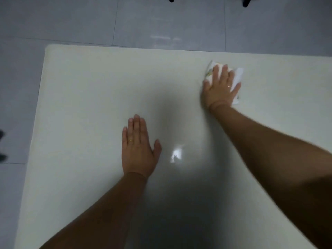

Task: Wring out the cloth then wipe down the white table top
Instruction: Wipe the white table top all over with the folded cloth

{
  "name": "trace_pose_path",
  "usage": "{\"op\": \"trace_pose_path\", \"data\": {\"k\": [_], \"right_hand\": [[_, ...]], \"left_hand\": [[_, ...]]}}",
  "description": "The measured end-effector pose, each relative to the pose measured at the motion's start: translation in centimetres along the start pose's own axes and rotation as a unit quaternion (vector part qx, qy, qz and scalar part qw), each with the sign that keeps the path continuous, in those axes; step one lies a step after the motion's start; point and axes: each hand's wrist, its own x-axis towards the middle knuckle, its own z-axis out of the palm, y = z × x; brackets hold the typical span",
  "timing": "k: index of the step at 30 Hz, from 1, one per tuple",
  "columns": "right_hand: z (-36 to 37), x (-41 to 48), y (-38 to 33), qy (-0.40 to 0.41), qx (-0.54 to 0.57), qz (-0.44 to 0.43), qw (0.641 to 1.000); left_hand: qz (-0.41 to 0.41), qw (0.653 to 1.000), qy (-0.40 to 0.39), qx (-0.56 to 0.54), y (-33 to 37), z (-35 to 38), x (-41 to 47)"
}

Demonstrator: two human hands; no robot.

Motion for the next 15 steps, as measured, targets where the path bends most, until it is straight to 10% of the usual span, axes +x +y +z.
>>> {"op": "trace_pose_path", "data": {"k": [7, 15], "right_hand": [[2.2, -8.6, -0.9, -0.036, -0.048, -0.306, 0.95], [1.4, -9.0, 3.0, -0.014, 0.005, -0.024, 1.0]], "left_hand": [[-0.022, 0.999, 0.004, 0.029, 0.9, -0.6, -0.5], [0.002, 0.999, -0.004, -0.036, 5.9, 1.3, -10.3]]}}
